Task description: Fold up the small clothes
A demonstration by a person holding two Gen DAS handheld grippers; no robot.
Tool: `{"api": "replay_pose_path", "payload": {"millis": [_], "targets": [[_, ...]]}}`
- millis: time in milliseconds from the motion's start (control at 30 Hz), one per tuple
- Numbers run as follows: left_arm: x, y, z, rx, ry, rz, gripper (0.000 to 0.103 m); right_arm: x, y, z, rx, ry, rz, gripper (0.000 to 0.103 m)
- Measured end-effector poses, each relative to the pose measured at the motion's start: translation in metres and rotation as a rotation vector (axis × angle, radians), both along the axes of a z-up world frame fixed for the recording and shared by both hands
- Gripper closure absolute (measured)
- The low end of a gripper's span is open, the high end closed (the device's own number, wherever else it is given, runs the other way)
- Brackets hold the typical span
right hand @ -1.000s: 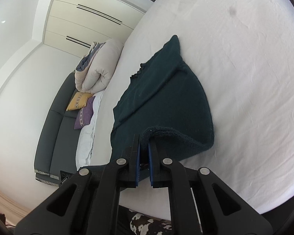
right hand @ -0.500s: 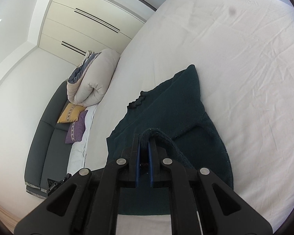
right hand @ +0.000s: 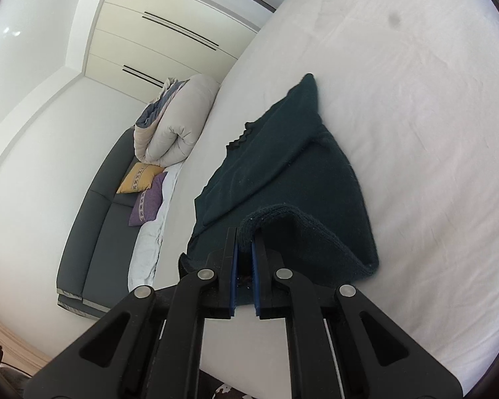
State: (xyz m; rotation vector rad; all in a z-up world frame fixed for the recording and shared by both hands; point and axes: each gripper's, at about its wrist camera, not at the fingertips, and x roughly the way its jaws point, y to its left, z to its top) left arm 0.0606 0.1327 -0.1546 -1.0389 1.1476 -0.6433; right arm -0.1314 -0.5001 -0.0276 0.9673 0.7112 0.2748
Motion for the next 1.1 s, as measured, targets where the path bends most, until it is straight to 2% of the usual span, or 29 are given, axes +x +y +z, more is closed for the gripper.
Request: {"api": "replay_pose_path", "payload": {"millis": [133,233,400,500,600,767,900,933,1100], "targets": [[-0.004,0.004,-0.003,-0.079,0.008,0.113,0.008,-0.022,-0.010,-0.013,0.015,0.007,-0.024,0.097],[0.000,0.002,-0.009,-0.063,0.006,0.148,0.009,-0.027,-0.008,-0.013,0.005,-0.006,-0.014,0.097],[0.009,-0.002,-0.007,-0.091,-0.048,0.212,0.013,-0.025,0.001,-0.012,0.015,-0.018,0.002,0.097],[0.012,-0.005,-0.011,-0.091,-0.044,0.220,0.025,-0.025,0.003,-0.014,0.025,-0.016,0.004,0.097],[0.012,-0.019,-0.011,-0.105,-0.030,0.180,0.040,-0.028,0.005,-0.012,0.028,-0.019,0.006,0.097],[0.013,-0.029,-0.017,-0.092,0.000,0.156,0.072,-0.026,0.007,-0.009,0.026,-0.020,0.007,0.097],[0.013,-0.022,-0.017,-0.080,0.006,0.165,0.089,-0.026,0.007,-0.008,0.022,-0.020,0.009,0.097],[0.014,-0.020,-0.016,-0.074,0.005,0.168,0.096,-0.026,0.006,-0.009,0.022,-0.018,0.007,0.097],[0.013,-0.010,-0.010,-0.067,-0.001,0.184,0.097,-0.024,0.006,-0.009,0.018,-0.015,0.008,0.097]]}}
